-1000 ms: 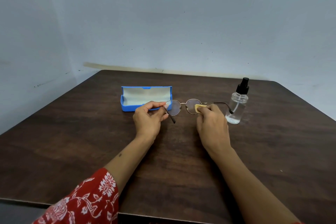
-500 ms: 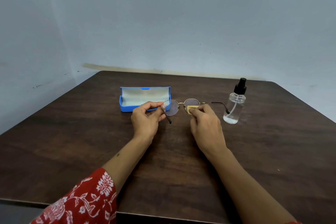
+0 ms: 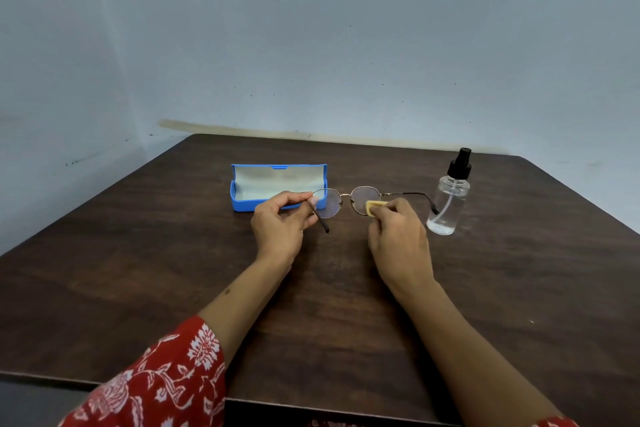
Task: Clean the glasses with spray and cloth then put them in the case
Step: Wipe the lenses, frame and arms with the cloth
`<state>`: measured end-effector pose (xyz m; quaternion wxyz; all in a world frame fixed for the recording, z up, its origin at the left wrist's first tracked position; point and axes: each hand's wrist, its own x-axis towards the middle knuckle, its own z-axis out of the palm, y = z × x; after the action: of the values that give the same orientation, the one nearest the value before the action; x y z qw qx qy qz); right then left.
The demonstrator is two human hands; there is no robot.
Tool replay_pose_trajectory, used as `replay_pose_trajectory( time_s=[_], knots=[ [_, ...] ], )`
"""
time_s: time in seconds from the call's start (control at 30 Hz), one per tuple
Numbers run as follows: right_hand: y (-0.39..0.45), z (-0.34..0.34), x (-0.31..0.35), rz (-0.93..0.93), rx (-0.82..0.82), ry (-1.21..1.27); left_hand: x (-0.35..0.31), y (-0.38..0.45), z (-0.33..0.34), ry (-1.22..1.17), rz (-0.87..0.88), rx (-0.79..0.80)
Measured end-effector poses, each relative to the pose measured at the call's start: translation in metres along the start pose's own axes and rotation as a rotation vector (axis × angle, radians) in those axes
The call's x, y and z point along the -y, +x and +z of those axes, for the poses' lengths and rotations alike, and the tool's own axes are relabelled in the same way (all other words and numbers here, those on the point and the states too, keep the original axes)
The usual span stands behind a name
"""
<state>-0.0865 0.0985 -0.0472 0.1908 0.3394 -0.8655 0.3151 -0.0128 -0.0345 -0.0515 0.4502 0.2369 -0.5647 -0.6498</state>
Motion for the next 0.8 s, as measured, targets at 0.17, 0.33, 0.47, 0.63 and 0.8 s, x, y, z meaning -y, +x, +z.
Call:
replay_pose_trajectory(
  time_s=[0.17,0.33,0.47,0.63,0.8],
  knots=[
    [-0.0003,0.0004,0.0011,-0.035,0.021,-0.002,0.0012,0.0004,-0.0001,0.034,-0.009,0.002],
    [-0.0014,0.0029,0.0014,-0.028,0.024,-0.01,0.0015,0.0005,-0.0009,0.036,-0.011,-0.006],
    [-0.0005,0.0012,0.0007,0.022,-0.008,-0.009,0.0027,0.0006,-0.001,0.05,-0.009,-0.002],
    [-0.003,0.0047,0.0054,-0.045,0.041,-0.011,0.0036,0.001,-0.0015,0.057,-0.011,0.002],
    [-0.0007,0.0029,0.0025,0.06,-0.004,-0.014,0.0045,0.0032,-0.0005,0.056,-0.012,0.016]
  ],
)
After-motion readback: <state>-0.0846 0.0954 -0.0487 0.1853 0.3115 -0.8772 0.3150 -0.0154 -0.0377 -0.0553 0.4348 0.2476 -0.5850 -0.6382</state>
